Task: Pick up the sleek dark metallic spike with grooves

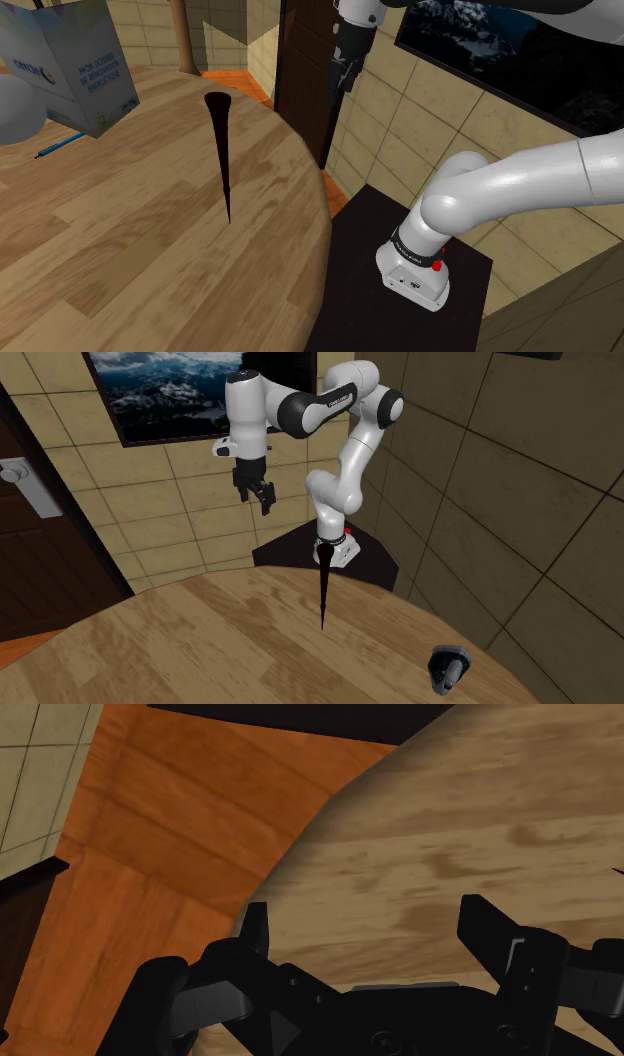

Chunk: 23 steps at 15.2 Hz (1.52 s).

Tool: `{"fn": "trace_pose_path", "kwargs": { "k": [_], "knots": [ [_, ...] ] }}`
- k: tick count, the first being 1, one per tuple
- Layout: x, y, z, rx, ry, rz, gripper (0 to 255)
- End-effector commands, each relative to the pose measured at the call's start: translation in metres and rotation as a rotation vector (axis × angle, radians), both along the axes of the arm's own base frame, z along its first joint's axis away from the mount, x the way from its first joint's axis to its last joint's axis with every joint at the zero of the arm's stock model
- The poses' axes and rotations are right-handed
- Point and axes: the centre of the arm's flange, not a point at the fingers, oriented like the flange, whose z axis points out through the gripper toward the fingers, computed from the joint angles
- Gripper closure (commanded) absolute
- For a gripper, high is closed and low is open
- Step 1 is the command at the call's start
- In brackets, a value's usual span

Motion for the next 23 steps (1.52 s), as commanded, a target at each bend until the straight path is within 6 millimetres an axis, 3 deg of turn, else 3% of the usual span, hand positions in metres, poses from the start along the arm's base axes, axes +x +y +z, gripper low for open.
{"fn": "trace_pose_path", "kwargs": {
  "k": [1, 23],
  "knots": [
    [0.0, 0.0, 0.0, 0.0, 0.0, 0.0, 0],
    [0.029, 0.27, 0.092, 0.028, 0.035, -0.033, 0]
  ]
}}
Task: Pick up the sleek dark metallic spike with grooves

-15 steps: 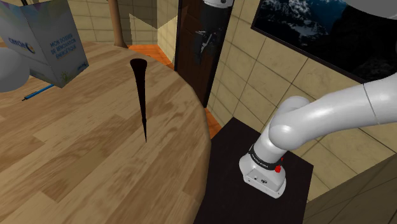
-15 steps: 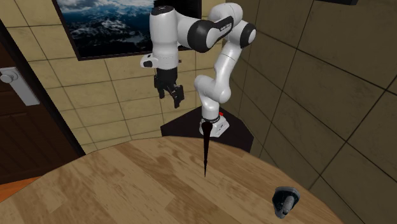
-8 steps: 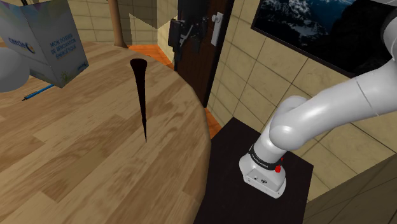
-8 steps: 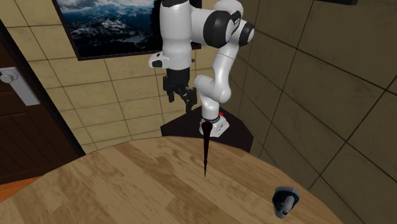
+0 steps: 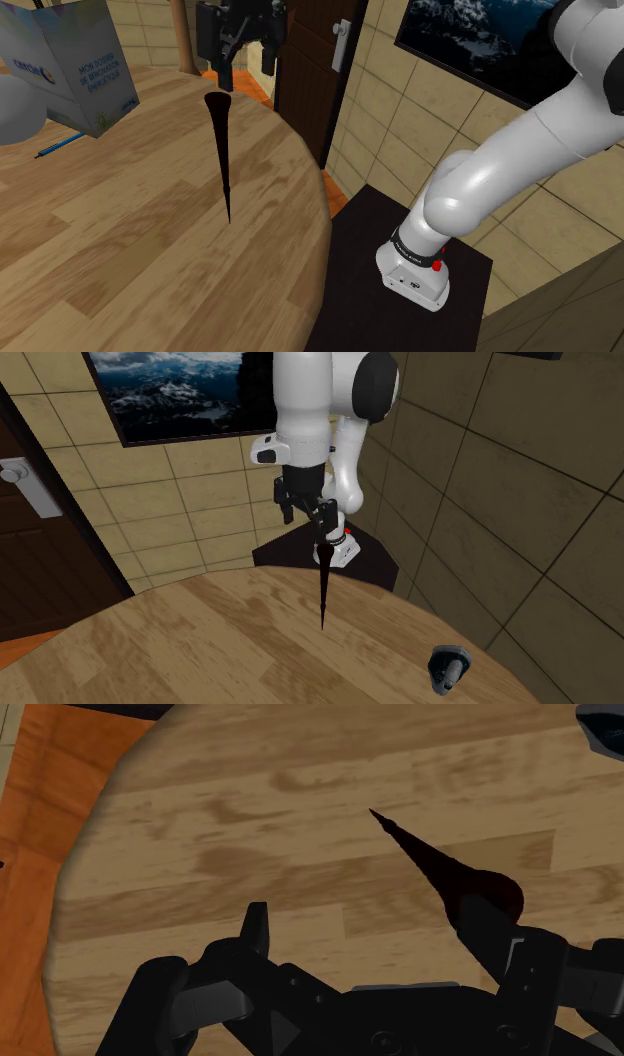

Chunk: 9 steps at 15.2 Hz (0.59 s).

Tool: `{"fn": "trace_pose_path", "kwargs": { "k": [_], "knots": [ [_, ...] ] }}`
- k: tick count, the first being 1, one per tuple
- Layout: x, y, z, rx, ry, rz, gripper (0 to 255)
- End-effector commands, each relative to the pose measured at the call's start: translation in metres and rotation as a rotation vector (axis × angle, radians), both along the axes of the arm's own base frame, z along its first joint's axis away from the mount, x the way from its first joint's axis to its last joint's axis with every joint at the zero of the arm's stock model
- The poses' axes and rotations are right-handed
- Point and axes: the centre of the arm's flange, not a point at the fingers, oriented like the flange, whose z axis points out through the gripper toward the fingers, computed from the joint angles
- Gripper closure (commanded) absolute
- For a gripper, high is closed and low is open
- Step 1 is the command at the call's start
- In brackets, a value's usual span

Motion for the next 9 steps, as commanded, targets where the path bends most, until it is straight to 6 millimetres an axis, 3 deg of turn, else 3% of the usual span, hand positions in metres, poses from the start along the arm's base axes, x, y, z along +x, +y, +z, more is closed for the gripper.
{"fn": "trace_pose_path", "kwargs": {
  "k": [1, 4, 9],
  "knots": [
    [0.0, 0.026, 0.012, 0.004, 0.004, -0.005, 0],
    [0.005, 0.06, 0.025, 0.007, 0.008, -0.009, 0],
    [0.005, 0.06, -0.002, 0.007, 0.008, -0.009, 0]
  ]
}}
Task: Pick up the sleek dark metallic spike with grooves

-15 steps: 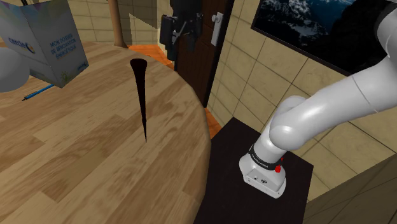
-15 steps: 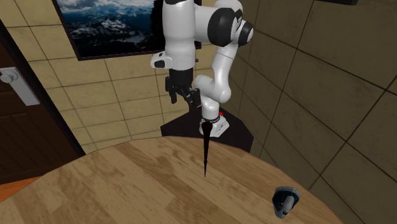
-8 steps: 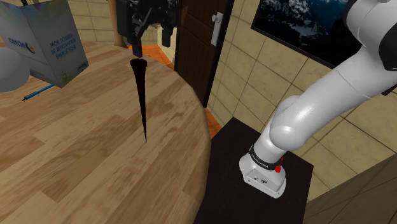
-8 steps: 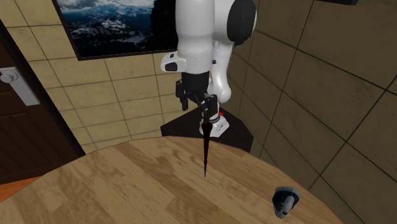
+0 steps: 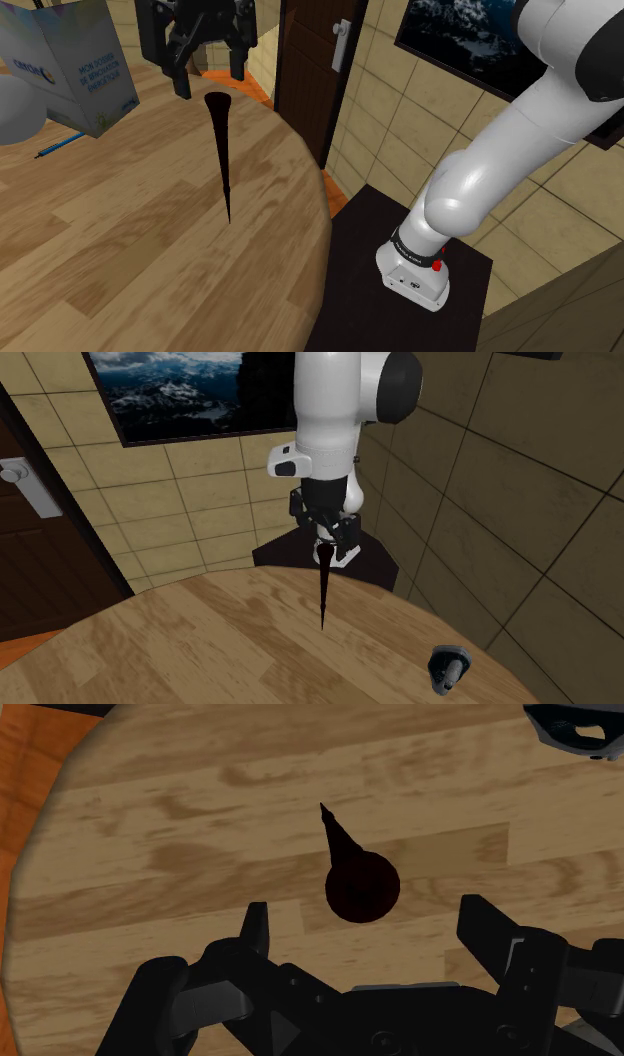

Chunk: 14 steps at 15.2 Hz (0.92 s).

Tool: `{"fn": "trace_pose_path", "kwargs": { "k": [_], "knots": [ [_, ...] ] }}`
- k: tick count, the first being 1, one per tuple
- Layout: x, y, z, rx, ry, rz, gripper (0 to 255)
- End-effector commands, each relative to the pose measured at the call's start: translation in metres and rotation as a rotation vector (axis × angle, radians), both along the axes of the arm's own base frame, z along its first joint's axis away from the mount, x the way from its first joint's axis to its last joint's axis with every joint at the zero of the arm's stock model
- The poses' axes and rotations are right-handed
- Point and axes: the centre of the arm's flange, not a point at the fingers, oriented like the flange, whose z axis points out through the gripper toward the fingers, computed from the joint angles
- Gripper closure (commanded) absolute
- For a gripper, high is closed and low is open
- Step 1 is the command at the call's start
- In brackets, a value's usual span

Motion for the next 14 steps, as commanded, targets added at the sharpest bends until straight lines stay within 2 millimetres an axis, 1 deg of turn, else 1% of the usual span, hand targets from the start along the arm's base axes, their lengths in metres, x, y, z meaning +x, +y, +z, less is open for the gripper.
{"fn": "trace_pose_path", "kwargs": {
  "k": [1, 3, 4, 5, 14],
  "knots": [
    [-0.0003, 0.0011, -0.0098, 0.0, 0.0, 0.0, 0],
    [-0.0003, 0.0011, -0.0182, 0.0, 0.0, 0.0, 0],
    [-0.0003, 0.0011, -0.0182, 0.0, 0.0, 0.0, 0],
    [-0.0005, 0.0008, -0.0189, 0.0, 0.0, 0.0, 255],
    [-0.0003, 0.0011, -0.0182, 0.0, 0.0, 0.0, 255]
  ]
}}
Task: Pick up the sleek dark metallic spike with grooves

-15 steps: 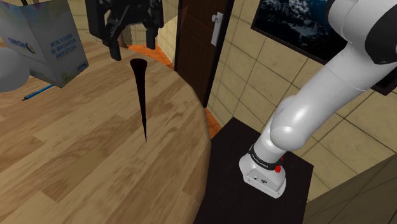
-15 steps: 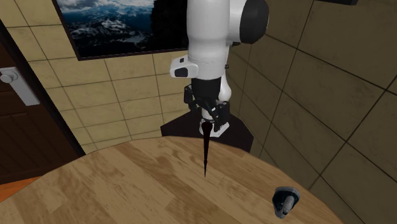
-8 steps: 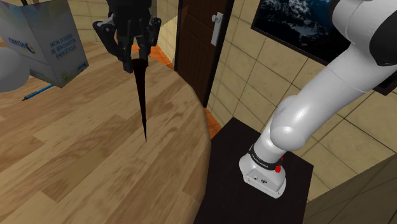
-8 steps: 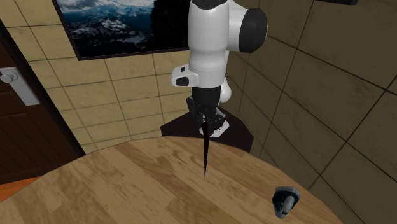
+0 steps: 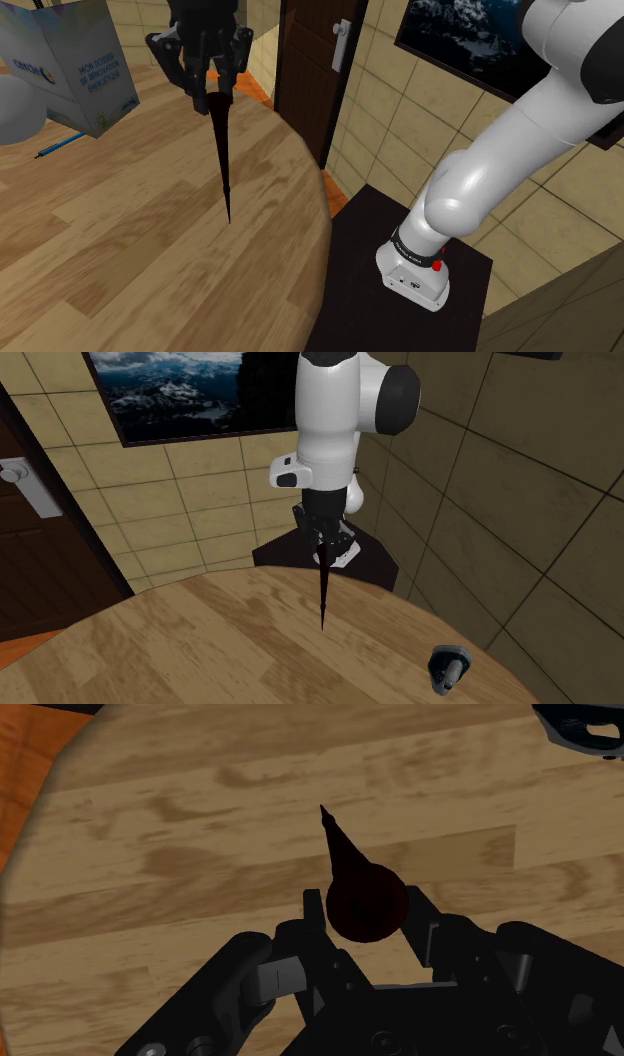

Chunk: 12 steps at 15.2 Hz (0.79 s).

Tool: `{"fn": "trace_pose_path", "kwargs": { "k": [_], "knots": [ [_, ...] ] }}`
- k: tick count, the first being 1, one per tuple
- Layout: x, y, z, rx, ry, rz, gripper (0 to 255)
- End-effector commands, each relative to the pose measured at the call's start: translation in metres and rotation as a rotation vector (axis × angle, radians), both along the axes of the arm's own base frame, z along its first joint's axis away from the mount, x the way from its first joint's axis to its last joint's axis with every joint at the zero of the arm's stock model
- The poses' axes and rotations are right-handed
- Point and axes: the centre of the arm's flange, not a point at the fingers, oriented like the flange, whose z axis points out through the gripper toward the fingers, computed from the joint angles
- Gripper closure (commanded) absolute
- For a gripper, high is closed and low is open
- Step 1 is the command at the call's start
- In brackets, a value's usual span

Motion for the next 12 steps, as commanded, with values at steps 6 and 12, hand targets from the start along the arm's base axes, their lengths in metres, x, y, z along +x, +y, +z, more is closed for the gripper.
{"fn": "trace_pose_path", "kwargs": {
  "k": [6, 12],
  "knots": [
    [0.0, 0.0, 0.031, -0.001, 0.001, 0.0, 255],
    [0.0, 0.0, 0.063, -0.001, 0.001, 0.0, 255]
  ]
}}
